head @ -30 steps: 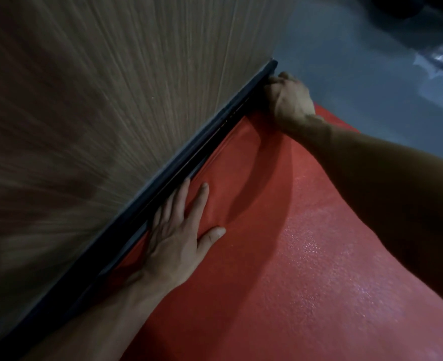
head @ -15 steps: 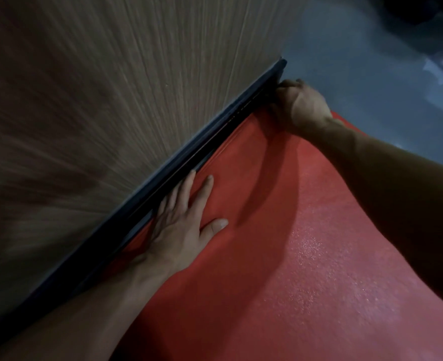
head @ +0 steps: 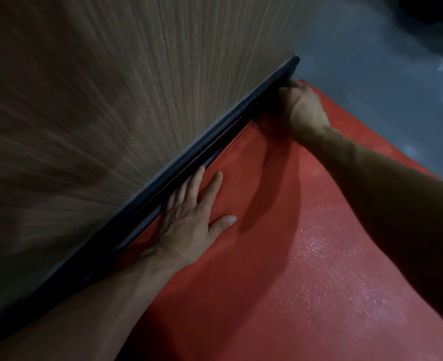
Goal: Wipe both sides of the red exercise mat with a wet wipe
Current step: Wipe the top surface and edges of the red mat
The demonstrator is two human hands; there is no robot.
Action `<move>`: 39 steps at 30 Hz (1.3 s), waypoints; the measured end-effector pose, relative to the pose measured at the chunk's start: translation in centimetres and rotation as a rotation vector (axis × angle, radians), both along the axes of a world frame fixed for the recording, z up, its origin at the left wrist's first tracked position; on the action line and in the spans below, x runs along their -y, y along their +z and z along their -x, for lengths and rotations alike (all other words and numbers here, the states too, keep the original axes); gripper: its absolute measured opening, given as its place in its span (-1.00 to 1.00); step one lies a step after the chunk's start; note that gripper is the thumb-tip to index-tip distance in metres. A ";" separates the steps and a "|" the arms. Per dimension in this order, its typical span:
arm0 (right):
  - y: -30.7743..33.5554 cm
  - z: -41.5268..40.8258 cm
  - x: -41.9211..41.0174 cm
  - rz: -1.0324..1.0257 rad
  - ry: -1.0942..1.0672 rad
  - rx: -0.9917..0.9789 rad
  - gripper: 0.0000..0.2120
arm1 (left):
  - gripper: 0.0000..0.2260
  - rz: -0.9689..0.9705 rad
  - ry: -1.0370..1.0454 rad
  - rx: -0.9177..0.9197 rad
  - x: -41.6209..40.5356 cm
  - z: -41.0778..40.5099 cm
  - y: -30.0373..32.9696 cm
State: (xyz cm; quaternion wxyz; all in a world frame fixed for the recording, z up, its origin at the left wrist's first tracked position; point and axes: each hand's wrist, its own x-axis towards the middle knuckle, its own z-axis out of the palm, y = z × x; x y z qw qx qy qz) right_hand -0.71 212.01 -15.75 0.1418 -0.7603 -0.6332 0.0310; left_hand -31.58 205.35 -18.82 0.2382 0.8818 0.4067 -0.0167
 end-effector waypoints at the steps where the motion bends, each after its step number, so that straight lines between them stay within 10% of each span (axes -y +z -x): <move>1: 0.1 0.2 0.0 -0.003 -0.067 -0.012 -0.62 | -0.22 0.004 0.002 -0.005 0.0 0.1 0.1; 7: -1.4 6.3 2.5 0.015 0.338 -0.072 -0.70 | -0.21 0.015 0.007 -0.010 -0.2 0.0 0.1; 12: -1.0 4.5 1.6 -0.027 0.001 -0.057 -0.77 | -0.20 0.119 0.003 -0.005 -0.3 0.0 0.8; 18: -1.9 11.2 4.4 -0.001 0.411 -0.064 -0.90 | -0.28 0.246 0.008 0.041 -0.9 1.5 2.0; 25: -2.4 11.2 3.9 -0.082 0.103 -0.064 -0.87 | -0.50 0.126 -0.104 0.104 1.3 10.0 3.3; 31: -1.3 16.8 5.6 0.099 0.559 -0.056 -0.91 | -0.60 0.173 -0.045 0.003 3.4 17.5 5.6; 39: -1.1 14.6 5.3 0.043 0.096 0.024 -0.73 | -0.48 0.238 0.325 0.130 8.7 18.6 4.3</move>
